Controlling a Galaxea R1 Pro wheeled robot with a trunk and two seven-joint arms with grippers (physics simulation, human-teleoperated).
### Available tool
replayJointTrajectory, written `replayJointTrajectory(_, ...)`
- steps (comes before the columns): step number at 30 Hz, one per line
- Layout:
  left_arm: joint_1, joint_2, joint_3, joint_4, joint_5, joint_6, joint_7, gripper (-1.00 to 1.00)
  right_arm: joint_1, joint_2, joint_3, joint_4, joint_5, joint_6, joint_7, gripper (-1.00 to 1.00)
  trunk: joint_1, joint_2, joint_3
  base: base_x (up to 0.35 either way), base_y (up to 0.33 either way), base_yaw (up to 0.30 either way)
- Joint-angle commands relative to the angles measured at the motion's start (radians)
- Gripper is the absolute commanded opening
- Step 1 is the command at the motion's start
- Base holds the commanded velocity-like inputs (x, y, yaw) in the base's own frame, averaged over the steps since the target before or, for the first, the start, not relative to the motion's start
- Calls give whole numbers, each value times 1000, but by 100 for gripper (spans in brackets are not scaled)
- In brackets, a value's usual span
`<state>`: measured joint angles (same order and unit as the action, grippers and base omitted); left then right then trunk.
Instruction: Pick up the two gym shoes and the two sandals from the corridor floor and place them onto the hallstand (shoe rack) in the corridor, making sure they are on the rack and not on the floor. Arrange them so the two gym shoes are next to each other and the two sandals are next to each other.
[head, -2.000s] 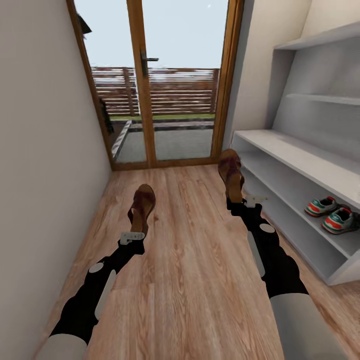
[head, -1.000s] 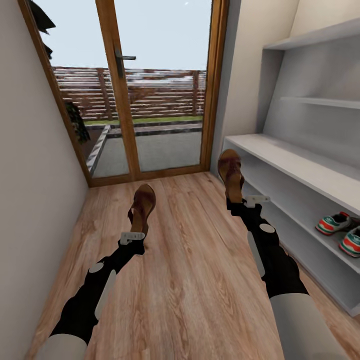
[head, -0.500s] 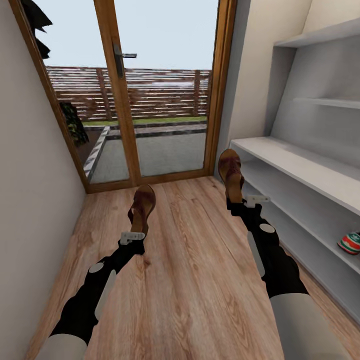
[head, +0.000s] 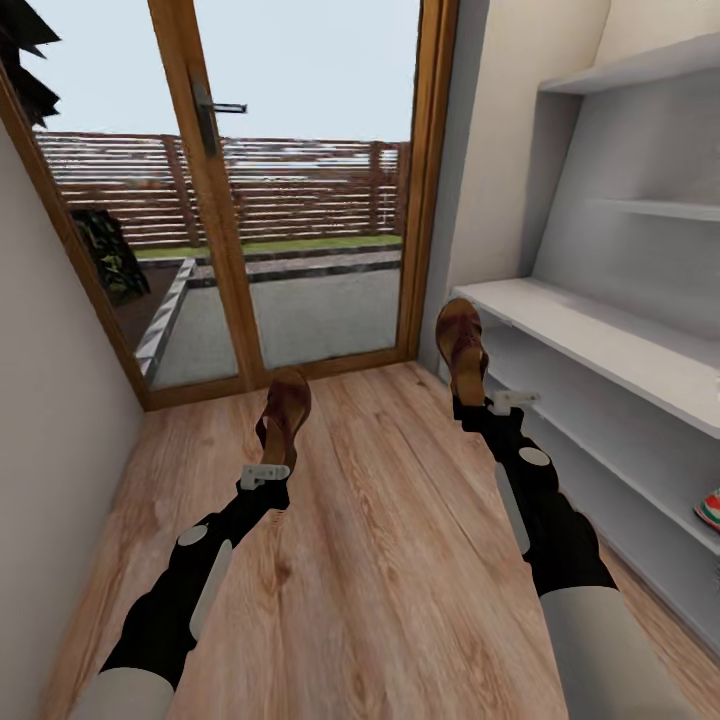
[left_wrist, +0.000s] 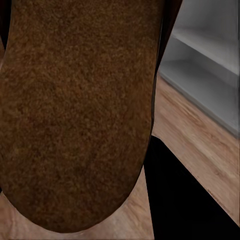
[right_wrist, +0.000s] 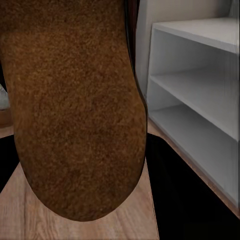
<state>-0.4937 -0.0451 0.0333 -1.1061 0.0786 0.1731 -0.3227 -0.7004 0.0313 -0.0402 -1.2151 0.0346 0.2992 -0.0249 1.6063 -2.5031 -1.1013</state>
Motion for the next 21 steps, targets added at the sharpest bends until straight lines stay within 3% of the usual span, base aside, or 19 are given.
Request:
replayJointTrajectory(1,0,-1,4,-1,9,9,-9,-100,-1,1,-1,-1,0,6,-1,-100,0,0,0,341,121,-237)
replayJointTrajectory(21,0,-1,4,-2,9,9,-9,-100,-1,1,0,-3,1,6,-1,-100,0,0,12,341,126,-238)
